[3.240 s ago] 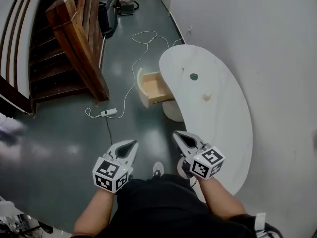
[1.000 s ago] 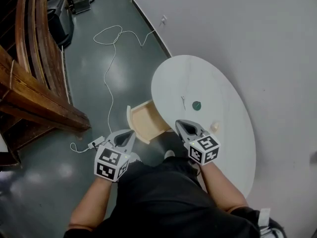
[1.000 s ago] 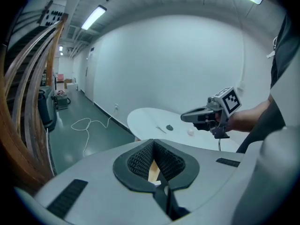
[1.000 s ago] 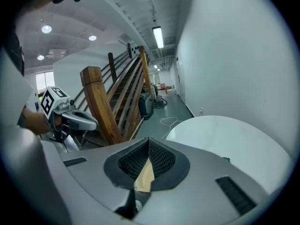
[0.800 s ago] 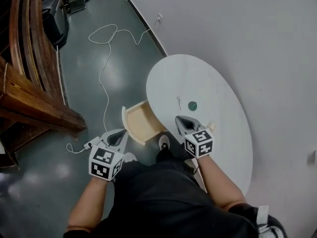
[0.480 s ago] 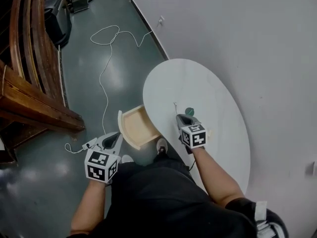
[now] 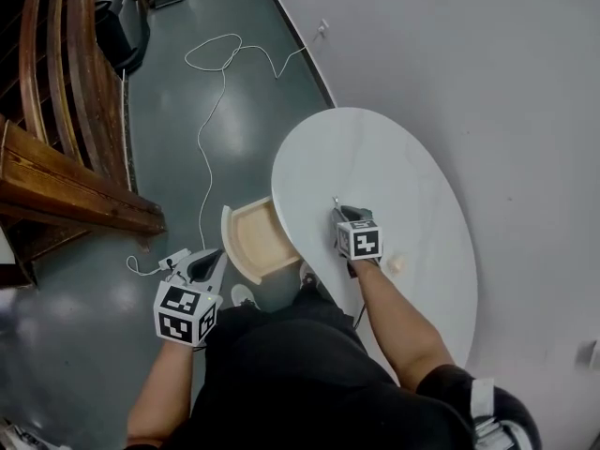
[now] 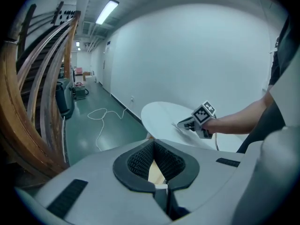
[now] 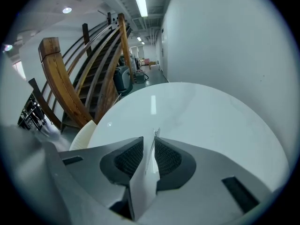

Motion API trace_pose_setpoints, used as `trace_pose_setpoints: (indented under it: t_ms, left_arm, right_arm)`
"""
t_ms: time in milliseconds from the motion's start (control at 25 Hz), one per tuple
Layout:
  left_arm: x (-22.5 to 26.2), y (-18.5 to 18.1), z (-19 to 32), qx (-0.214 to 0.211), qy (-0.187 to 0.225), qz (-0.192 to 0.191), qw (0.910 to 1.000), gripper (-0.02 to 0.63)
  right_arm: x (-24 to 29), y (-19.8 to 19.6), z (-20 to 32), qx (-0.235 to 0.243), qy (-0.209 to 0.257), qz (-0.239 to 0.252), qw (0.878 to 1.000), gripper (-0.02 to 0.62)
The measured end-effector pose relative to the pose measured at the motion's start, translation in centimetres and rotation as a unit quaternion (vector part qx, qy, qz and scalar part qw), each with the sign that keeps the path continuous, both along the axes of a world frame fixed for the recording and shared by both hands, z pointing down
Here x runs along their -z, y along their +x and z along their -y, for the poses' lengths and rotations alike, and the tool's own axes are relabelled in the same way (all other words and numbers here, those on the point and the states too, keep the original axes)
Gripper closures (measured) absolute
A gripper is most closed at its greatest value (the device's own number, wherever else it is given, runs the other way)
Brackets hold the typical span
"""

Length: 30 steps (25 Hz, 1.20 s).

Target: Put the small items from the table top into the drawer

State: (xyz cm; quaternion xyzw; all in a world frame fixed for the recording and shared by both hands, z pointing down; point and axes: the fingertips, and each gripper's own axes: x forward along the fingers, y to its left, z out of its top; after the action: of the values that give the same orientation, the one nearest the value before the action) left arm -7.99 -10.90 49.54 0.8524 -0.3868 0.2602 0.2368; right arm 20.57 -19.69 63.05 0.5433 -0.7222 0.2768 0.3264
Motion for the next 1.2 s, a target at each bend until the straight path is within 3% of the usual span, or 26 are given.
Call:
trace_pose_setpoints:
  t_ms: [400,520,840,1200]
  left_arm:
    - [0.0,-0.6,0.1,0.014,-0.006,0.002,0.9999,0.592]
    - [-0.2,-0.7,-0.2,0.012,-0.007,0.002,0.9999,0.592]
    - [-0.3,-1.2,-0.3,0.007,-0.002,0.000,1.0000,0.592]
    - [-1.9,-1.8,-0.2,0.003,-0.009,0.005,0.9999,0.592]
  right_arm:
    - [-1.6,0.2,0.5,-0.006,-0.040,-0.004,0.999,0.538]
    - [-1.9,0.3,0.3,-0.015,-0.051,0.010,0.999,0.578]
    - [-1.2,-0.6,-0.4,-0.004,-0.034,0.025,0.999,0.580]
    - [1.9,-7.1,-3.6,0.058,-0.001,0.074,0.996,0.580]
